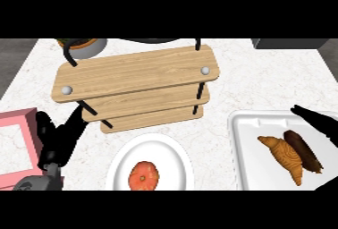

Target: Pick the croissant from the tray and place it in the tiered shelf

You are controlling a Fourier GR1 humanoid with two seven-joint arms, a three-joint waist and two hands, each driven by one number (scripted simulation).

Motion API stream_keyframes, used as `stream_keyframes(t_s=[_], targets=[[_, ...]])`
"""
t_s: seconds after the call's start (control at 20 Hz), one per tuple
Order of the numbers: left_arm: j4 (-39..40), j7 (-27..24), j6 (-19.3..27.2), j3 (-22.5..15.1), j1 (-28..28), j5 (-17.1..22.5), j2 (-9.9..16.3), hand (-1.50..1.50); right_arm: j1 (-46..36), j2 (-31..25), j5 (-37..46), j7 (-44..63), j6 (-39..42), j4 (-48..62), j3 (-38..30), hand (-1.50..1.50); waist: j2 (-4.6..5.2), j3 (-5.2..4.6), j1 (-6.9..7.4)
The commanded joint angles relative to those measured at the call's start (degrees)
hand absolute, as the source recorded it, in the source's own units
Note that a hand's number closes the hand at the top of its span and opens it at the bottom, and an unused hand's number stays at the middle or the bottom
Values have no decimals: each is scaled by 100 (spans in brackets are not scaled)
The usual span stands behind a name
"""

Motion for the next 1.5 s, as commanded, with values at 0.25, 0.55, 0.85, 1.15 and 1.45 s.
stream_keyframes(t_s=[0.25,0.55,0.85,1.15,1.45], targets=[[-21,255,99,120,-1,-175,-112,0,512,592,1212,179,-114,-18,31,-150,20,-35,-24],[-362,397,-10,136,311,-154,-161,0,-142,1112,1722,663,160,298,149,-150,25,-35,50],[-386,-15,-165,111,601,-273,-398,0,1,1681,2325,235,-1,591,154,-150,23,-34,43],[-491,493,-546,659,372,74,91,0,195,1679,2826,-31,-196,819,-186,-150,19,-34,23],[-117,383,-171,389,81,-467,-406,0,-240,2252,3602,-428,-559,1790,-119,-150,29,-34,22]])
